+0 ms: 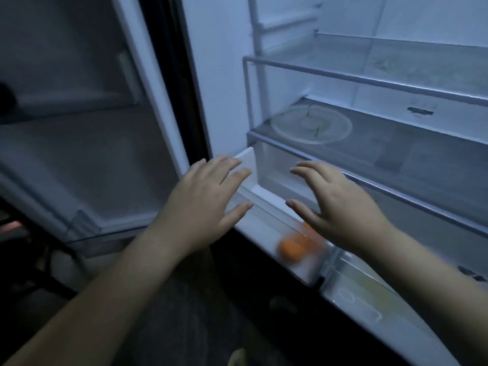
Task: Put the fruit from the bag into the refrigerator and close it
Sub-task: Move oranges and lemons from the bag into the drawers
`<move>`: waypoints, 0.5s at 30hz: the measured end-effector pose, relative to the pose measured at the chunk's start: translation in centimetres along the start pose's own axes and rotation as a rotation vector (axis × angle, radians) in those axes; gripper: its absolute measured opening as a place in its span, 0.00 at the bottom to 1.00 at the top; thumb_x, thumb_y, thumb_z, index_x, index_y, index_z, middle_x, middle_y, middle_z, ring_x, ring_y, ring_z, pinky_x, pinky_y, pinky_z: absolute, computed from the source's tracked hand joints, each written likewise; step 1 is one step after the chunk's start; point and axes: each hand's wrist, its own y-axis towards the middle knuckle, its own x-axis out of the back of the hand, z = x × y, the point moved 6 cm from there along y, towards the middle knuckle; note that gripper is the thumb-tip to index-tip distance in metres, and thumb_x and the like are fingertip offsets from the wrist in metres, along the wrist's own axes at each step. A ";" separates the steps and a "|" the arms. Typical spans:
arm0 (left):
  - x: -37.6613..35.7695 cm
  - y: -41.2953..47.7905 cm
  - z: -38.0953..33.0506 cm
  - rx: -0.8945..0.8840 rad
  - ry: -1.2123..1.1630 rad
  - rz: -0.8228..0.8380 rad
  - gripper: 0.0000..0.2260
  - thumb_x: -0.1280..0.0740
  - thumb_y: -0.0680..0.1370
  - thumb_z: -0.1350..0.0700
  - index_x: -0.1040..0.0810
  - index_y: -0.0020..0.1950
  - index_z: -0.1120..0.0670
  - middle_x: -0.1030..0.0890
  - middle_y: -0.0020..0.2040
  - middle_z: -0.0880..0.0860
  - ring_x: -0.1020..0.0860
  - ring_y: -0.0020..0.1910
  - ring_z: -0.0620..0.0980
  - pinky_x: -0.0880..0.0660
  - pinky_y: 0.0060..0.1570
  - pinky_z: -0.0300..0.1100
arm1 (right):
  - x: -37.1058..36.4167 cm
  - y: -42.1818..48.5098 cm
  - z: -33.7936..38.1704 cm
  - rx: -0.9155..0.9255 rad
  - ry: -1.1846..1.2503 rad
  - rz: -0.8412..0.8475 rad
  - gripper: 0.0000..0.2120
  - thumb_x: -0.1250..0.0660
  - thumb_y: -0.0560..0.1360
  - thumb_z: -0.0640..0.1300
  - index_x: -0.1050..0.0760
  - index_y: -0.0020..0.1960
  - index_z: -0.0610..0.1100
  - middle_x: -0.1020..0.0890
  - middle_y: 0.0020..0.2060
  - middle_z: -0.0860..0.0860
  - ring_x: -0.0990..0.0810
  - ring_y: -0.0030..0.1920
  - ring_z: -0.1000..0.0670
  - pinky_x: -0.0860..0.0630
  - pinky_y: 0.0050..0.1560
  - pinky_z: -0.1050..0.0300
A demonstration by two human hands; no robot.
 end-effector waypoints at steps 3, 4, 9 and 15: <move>1.1 -4.1 2.6 0.135 0.038 0.042 0.26 0.46 0.77 0.40 0.28 0.67 0.54 0.27 0.67 0.54 0.31 0.68 0.55 0.38 0.65 0.50 | -1.4 1.7 4.6 0.117 0.043 0.028 0.26 0.44 0.75 0.61 0.30 0.65 0.44 0.26 0.63 0.48 0.27 0.61 0.45 0.28 0.57 0.52; 1.5 -5.5 3.4 0.176 0.047 0.054 0.26 0.46 0.77 0.40 0.28 0.68 0.53 0.27 0.67 0.54 0.32 0.68 0.55 0.37 0.66 0.51 | -1.9 2.3 6.3 0.155 0.051 0.040 0.26 0.43 0.75 0.60 0.30 0.65 0.43 0.26 0.63 0.47 0.26 0.60 0.45 0.28 0.56 0.51; 3.7 -13.4 8.2 0.374 0.130 0.108 0.27 0.47 0.77 0.39 0.32 0.71 0.52 0.29 0.69 0.53 0.33 0.70 0.54 0.37 0.67 0.51 | -4.7 5.0 15.6 0.346 0.102 0.105 0.26 0.40 0.75 0.59 0.30 0.65 0.42 0.26 0.64 0.45 0.26 0.61 0.43 0.27 0.57 0.49; 6.0 -23.7 13.1 0.610 0.179 0.132 0.28 0.48 0.78 0.38 0.41 0.75 0.48 0.35 0.74 0.51 0.40 0.74 0.51 0.44 0.71 0.50 | -8.2 6.9 28.4 0.545 0.148 0.168 0.29 0.40 0.74 0.60 0.35 0.70 0.46 0.31 0.68 0.48 0.29 0.64 0.45 0.27 0.60 0.49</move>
